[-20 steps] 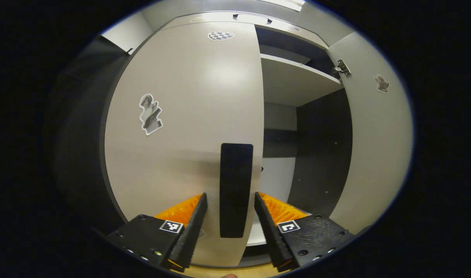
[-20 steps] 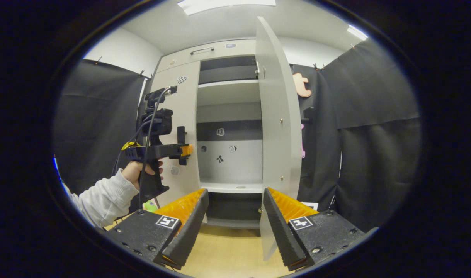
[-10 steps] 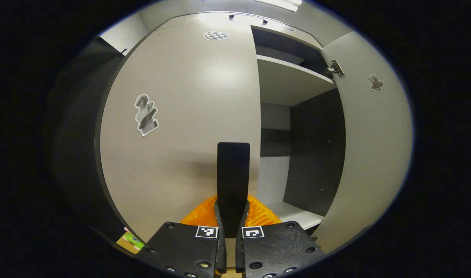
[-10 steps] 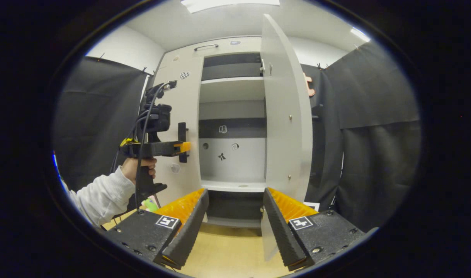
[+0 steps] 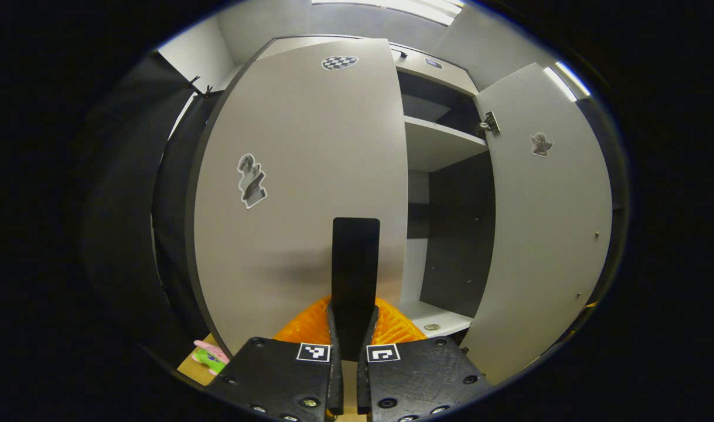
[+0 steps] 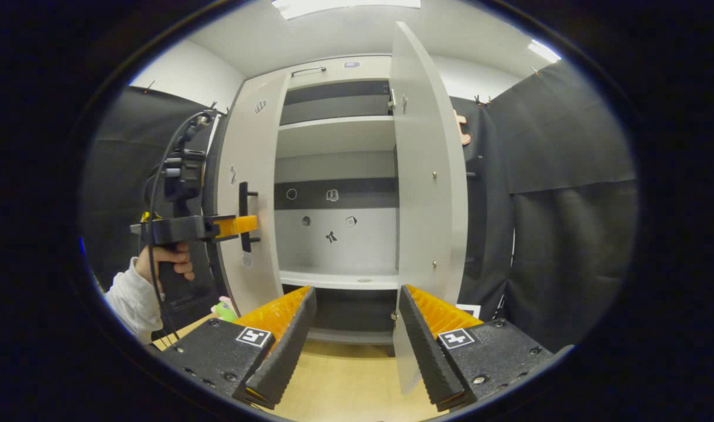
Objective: Open the right door of the double-door shoe cabinet with the right hand, and open the left door with the left hand.
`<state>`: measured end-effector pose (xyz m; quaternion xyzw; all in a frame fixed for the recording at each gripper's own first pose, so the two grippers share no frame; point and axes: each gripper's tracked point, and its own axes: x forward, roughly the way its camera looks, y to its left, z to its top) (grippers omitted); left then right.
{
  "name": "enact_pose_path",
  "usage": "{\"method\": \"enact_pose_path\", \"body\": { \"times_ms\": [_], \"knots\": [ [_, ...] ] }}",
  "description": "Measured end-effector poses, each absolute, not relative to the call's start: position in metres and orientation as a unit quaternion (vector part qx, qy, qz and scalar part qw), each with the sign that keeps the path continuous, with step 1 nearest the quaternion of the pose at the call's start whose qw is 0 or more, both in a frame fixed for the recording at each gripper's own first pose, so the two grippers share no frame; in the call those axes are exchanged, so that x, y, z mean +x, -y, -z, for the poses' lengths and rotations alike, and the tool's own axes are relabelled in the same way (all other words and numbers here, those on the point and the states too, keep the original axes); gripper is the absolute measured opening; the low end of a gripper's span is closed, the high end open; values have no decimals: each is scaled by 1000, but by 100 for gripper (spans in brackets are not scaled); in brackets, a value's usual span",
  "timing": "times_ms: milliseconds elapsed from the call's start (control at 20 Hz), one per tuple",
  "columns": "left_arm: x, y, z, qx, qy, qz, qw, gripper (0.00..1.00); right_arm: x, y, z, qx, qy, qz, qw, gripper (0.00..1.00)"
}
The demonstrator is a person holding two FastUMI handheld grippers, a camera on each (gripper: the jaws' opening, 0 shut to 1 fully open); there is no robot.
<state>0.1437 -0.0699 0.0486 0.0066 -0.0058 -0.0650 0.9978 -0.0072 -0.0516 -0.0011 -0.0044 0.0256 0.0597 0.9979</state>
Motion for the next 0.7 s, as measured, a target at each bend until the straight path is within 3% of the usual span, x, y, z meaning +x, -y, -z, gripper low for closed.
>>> {"method": "enact_pose_path", "body": {
  "times_ms": [700],
  "knots": [
    [79, 11, -54, 20, 9, 34, 999, 7, 2, 29, -5, -10, -17, -70, 997, 89]
  ]
}}
